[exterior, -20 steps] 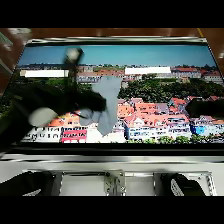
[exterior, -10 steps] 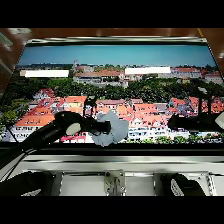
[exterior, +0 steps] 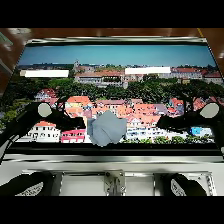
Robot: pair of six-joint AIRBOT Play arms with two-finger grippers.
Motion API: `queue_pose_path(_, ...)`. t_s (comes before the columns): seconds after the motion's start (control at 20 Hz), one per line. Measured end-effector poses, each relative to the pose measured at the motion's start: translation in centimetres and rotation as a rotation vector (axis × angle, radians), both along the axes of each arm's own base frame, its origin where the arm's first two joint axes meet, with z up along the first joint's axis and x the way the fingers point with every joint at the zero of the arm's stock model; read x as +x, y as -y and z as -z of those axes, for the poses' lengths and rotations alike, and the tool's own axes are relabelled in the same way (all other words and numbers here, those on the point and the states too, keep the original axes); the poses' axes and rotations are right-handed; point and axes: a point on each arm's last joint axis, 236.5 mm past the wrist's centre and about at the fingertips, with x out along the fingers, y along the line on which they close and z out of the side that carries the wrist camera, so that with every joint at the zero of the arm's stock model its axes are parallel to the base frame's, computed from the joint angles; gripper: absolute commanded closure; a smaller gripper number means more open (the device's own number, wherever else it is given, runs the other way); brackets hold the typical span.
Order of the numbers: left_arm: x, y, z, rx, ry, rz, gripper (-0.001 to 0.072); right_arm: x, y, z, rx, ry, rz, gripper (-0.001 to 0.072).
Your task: Fold the shirts.
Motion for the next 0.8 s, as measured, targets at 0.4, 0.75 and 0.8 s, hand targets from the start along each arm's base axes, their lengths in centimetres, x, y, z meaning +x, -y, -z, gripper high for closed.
queue_pose_path(0.4,-0.1,2.4,5.2,-0.151,-0.076,-0.154,0.0004,0.8,-3.7,1.9,0.191,-0.103,0.007,0.0031)
queue_pose_path(0.75,1.1,4.5,7.3,-0.207,-0.085,-0.244,0.0555,1.0,-5.1,2.8,0.268,-0.161,0.031,0.0031)
queue_pose_path(0.8,1.2,4.6,7.3,-0.21,-0.083,-0.25,0.0634,1.2,-5.3,2.9,0.277,-0.165,0.034,0.0031)
